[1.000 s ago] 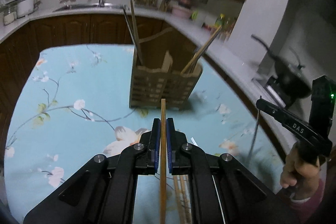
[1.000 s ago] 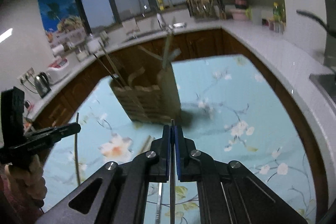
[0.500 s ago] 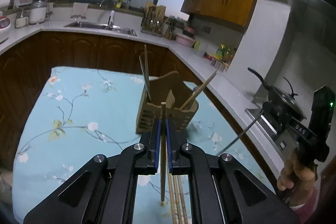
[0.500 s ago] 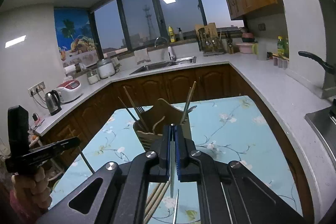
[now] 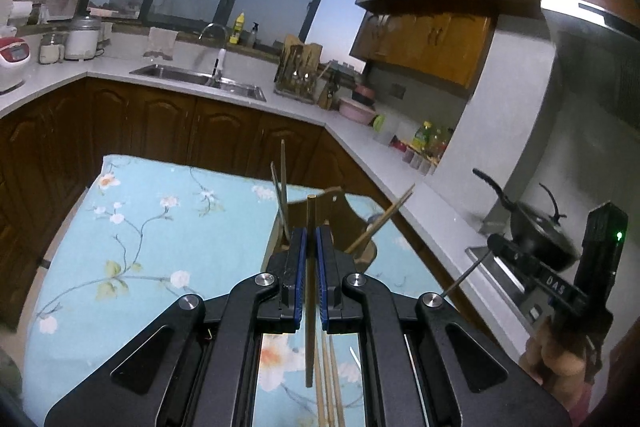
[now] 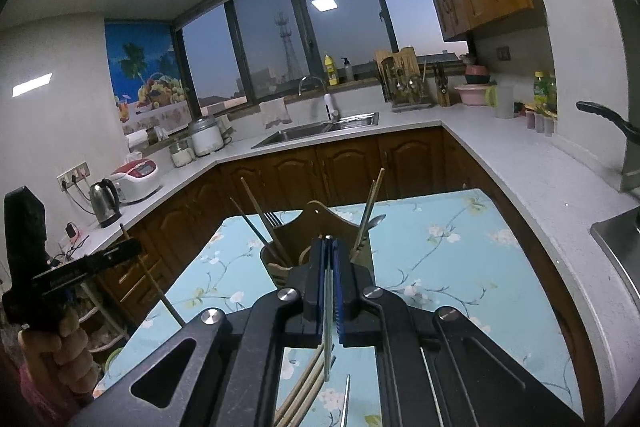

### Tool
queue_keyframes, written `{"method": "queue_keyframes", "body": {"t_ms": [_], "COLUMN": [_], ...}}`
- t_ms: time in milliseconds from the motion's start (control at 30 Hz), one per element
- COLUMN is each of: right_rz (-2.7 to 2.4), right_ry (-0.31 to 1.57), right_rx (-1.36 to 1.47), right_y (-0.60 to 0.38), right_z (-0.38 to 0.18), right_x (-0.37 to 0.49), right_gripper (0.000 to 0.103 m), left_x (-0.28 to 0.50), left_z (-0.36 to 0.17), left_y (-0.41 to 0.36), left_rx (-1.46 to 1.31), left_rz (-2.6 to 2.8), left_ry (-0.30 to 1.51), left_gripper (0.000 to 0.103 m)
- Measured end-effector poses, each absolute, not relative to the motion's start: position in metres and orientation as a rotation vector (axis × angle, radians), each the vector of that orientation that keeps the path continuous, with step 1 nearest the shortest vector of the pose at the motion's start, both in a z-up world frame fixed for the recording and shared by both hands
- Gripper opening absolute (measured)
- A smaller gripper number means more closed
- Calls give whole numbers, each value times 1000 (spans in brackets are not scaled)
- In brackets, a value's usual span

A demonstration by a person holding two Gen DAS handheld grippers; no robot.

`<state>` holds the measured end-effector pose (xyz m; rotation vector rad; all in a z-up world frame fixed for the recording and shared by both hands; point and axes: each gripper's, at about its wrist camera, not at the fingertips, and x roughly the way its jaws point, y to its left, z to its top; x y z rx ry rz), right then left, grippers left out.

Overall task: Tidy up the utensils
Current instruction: 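Lift both chopsticks up over the wooden holder, then lower both chopsticks into the holder and open both tools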

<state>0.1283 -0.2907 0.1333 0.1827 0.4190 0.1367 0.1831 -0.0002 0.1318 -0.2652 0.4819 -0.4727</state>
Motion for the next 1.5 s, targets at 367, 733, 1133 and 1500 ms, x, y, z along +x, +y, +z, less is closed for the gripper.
{"method": "queue_keyframes", "body": {"t_ms": [367,733,1133,1500], "right_rz": [129,74,59,57], "right_ry": [340,248,359,455], "right_rx": [197,199,233,272], "right_y": [-295,-302,-301,-308], "right_z": [162,185,121,90], "right_x": [160,213,244,256], "right_gripper": [4,4,4,5], "left_x": [214,277,307,313], "left_z": [166,190,114,77], "left_y": [-10,-25,-48,-50], "left_rx": [-264,-302,-284,-251], "left_rz": [-453,-407,-367,-362], "left_ry": [361,268,363,461], "left_gripper": [4,4,4,6]}}
